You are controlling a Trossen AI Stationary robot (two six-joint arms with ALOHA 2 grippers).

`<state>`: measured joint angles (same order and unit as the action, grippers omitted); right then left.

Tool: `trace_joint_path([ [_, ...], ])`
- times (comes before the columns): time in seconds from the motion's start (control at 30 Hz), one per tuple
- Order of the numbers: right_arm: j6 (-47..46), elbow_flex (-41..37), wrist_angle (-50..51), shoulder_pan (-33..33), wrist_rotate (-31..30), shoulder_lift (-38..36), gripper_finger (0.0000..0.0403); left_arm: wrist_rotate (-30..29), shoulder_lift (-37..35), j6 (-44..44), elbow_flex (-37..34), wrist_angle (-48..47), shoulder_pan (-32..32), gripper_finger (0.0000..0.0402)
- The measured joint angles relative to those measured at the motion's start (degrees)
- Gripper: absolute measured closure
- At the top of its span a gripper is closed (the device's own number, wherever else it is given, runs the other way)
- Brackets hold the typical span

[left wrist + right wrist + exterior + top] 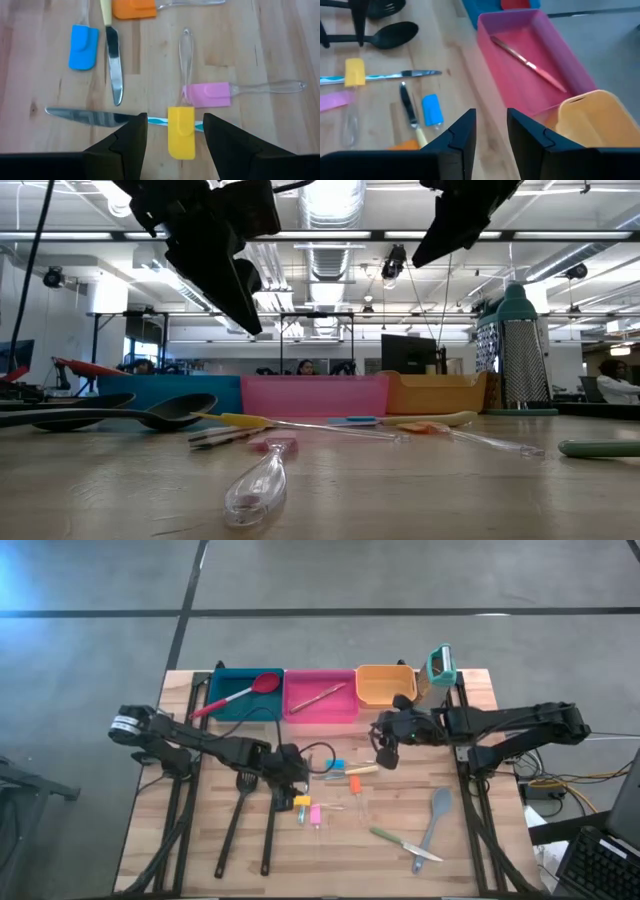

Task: Pick & Place Kitchen Items
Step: Put the yellow spatula into the yellow bin

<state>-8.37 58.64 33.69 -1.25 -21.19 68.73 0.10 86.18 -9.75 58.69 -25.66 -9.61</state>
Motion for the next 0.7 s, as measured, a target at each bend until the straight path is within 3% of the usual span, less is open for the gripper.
trace_joint_path([
  [0.27, 3.21, 1.7, -0.05, 1.15, -0.05, 0.35, 0.0296, -0.15, 0.47, -5.25, -0.08, 1.52, -0.02, 0.0204],
  [0.7, 4.29, -0.31, 0.84, 1.18, 0.0, 0.35, 0.0296, -1.66, 7.16, -5.33, -0.08, 1.65, -1.47, 0.0204],
])
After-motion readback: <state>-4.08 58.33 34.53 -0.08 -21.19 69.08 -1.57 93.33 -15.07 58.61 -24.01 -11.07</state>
